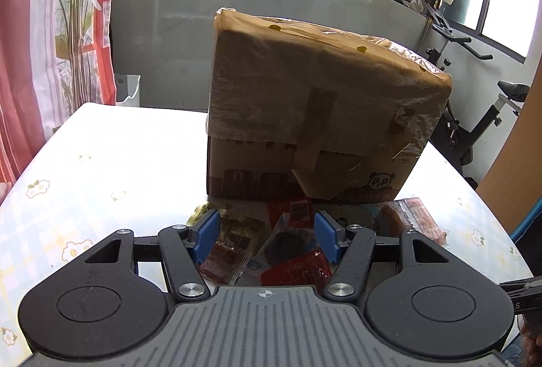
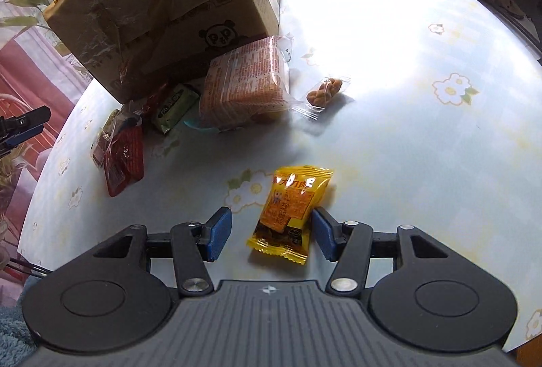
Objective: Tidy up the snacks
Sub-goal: 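Grasp the red packet with the left tool while the right tool grasps the yellow bag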
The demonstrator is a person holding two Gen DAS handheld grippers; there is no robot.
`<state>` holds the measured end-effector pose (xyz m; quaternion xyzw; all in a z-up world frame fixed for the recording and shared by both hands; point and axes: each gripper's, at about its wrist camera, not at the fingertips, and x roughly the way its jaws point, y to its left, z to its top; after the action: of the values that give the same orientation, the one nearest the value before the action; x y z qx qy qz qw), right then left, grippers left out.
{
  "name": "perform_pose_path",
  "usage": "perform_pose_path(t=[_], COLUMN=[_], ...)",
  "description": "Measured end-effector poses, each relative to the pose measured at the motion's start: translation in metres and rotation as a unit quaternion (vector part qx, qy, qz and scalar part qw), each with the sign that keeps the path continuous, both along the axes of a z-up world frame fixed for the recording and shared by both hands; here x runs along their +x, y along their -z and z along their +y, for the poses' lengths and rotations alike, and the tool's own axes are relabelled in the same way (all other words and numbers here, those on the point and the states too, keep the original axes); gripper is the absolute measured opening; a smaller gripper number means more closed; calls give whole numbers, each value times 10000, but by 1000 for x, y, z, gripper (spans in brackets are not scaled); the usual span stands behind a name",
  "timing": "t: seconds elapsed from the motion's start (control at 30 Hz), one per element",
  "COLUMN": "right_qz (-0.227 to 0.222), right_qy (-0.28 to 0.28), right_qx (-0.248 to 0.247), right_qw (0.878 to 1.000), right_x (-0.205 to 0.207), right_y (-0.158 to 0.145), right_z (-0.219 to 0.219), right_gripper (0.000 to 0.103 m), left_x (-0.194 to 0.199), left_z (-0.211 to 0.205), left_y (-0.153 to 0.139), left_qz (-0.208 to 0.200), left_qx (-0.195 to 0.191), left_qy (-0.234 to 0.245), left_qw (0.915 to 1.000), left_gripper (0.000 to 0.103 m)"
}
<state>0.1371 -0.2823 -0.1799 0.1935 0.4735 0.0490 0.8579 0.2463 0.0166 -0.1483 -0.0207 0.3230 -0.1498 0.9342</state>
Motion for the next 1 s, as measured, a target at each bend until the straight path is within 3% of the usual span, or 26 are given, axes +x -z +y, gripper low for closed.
perform_pose_path(t=[0.2,0.4,0.5,0.6,0.87,1.0], right_qz=[-145,-252,-408,-505,-816,-1008], right_qy=[-605,-1029,-1125,-1183,-1667,-1631], right_qx=[-795,-1470,-1703,-1543,-1203,-1186], right_qw=[9949,9835,9781,9796,9752,9742], right_x=[17,-1,-8,-1,32,39], right_y=[2,5,7,7,11,16], right_z=[24,36,38,37,70,77], right_gripper=[57,55,42,36,35,35], left_x=[-3,0,1,0,-2,2], left_z=[4,4,-2,-9,-26,-36], left_y=[10,21,26,33,50,60], left_qz=[210,459,570,690,987,1062], left_qx=[-64,-149,-156,-138,36,236], left_qy=[-112,-135,-52,73,361,449], left_qw=[9997,9987,9982,9975,9945,9931], left_gripper=[64,63,63,63,63,63])
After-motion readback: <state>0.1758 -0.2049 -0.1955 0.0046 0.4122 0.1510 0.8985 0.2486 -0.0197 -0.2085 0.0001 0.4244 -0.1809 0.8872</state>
